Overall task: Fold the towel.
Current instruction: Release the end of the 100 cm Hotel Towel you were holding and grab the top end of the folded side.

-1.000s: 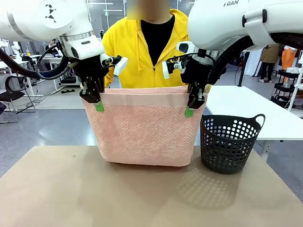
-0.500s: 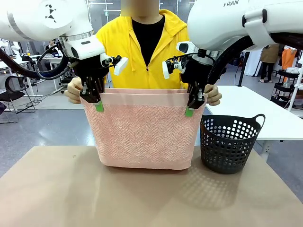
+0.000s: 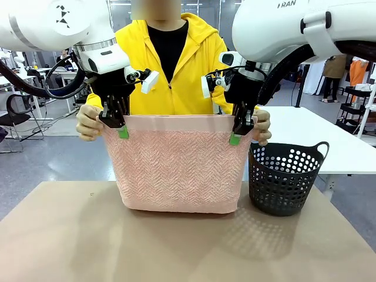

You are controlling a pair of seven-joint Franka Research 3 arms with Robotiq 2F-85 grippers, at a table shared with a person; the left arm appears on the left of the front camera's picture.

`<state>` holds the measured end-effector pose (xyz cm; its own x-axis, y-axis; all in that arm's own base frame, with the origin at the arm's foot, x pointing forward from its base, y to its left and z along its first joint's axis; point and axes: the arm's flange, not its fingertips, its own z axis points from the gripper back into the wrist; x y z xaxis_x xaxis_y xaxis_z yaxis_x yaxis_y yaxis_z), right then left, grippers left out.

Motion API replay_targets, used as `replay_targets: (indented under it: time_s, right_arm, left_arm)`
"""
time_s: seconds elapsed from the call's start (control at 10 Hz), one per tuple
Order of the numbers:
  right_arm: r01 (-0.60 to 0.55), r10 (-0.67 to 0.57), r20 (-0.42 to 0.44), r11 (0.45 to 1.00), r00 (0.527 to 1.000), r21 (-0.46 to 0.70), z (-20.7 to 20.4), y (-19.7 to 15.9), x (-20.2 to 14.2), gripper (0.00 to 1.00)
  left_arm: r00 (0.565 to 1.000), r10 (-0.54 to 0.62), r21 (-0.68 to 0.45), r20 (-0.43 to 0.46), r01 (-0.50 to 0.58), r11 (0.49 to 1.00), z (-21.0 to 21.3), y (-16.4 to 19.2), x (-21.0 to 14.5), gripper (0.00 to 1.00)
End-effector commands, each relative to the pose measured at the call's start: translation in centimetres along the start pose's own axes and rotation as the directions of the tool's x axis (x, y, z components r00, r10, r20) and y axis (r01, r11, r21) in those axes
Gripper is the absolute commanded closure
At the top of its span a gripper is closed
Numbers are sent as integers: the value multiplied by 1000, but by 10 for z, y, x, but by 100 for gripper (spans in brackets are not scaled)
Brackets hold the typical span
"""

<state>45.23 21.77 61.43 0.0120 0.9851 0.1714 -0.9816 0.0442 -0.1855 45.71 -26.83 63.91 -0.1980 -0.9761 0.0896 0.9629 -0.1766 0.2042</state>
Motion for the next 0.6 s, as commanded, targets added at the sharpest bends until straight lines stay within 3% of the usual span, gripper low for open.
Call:
replay_targets:
  time_s: [0.0, 0.5]
  right_arm:
    - [-1, 1, -1, 1000, 1000, 0, 1, 0, 0, 100]
    - [-1, 1, -1, 1000, 1000, 0, 1, 0, 0, 100]
  left_arm:
    - [1000, -1, 0, -3, 1, 1000, 0, 0, -1, 100]
    - [1000, -1, 0, -3, 1, 1000, 0, 0, -1, 100]
